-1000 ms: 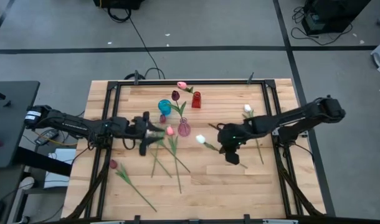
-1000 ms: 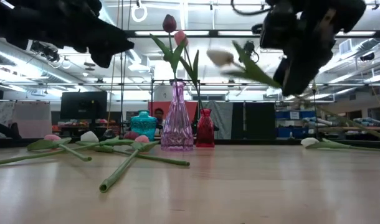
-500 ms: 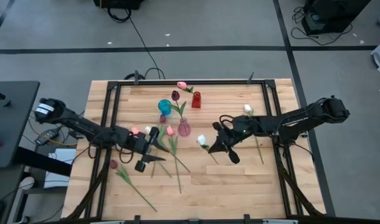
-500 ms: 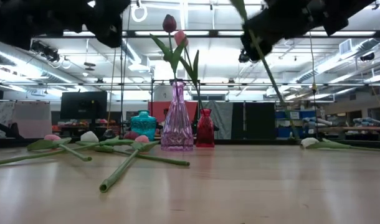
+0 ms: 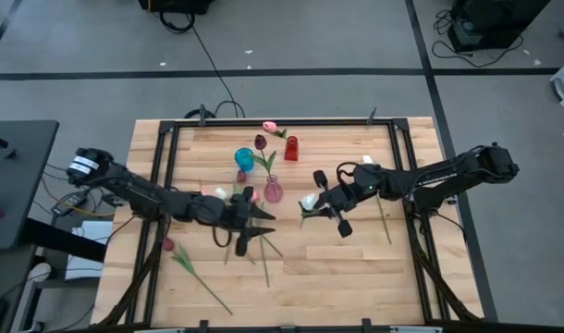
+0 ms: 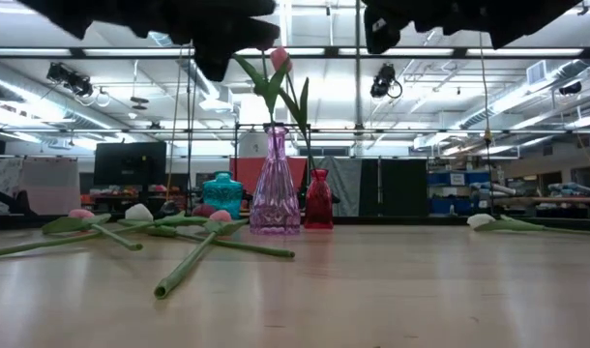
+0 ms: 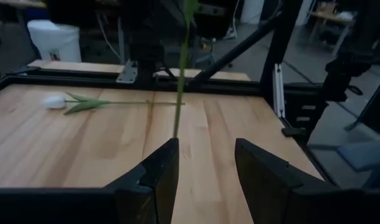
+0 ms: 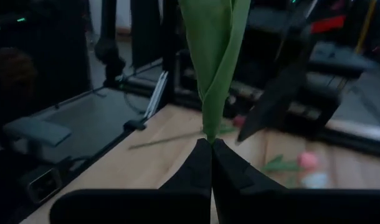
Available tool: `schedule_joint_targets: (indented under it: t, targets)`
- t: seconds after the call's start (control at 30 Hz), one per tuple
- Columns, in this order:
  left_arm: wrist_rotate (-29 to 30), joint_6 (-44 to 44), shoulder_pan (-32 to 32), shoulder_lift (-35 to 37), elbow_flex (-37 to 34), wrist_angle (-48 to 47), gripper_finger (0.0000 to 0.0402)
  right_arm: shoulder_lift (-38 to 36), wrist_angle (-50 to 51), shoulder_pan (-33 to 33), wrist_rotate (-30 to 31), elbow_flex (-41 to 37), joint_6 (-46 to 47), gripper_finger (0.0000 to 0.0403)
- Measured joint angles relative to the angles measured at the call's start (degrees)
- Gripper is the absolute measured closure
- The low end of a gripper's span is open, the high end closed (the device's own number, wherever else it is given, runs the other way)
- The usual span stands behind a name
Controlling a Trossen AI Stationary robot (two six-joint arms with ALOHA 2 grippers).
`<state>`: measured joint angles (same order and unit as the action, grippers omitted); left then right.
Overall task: Sort flowers into vase by color
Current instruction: Put the center white flower into the blue vase
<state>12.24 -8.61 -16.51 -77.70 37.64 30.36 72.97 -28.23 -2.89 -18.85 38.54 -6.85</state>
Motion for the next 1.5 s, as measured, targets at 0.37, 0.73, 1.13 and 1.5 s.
schedule_joint_targets:
  t: [0.37, 0.73, 1.13, 1.5]
  targets:
    - [2.07, -0.74, 0.07, -7.84, 8.82, -1.59, 0.0239, 0.00, -5.00, -1.66, 1.40, 0.02, -2.39, 0.0396]
    - [3.47, 1.14, 2.26, -12.73, 13.33, -1.65, 0.0239, 0.02, -6.37, -3.15, 1.76, 0.03, -1.99, 0.0396]
    - [2.51, 1.08, 3.39, -14.73, 13.36, 4.11, 0.0239, 0.02, -6.88, -3.15, 5.97, 0.04, -3.41, 0.0395]
    - [3.49, 2.01, 3.92, -14.71, 13.38, 6.99, 0.0292, 0.02, -5.19, -3.15, 6.00, 0.04, -3.24, 0.0394]
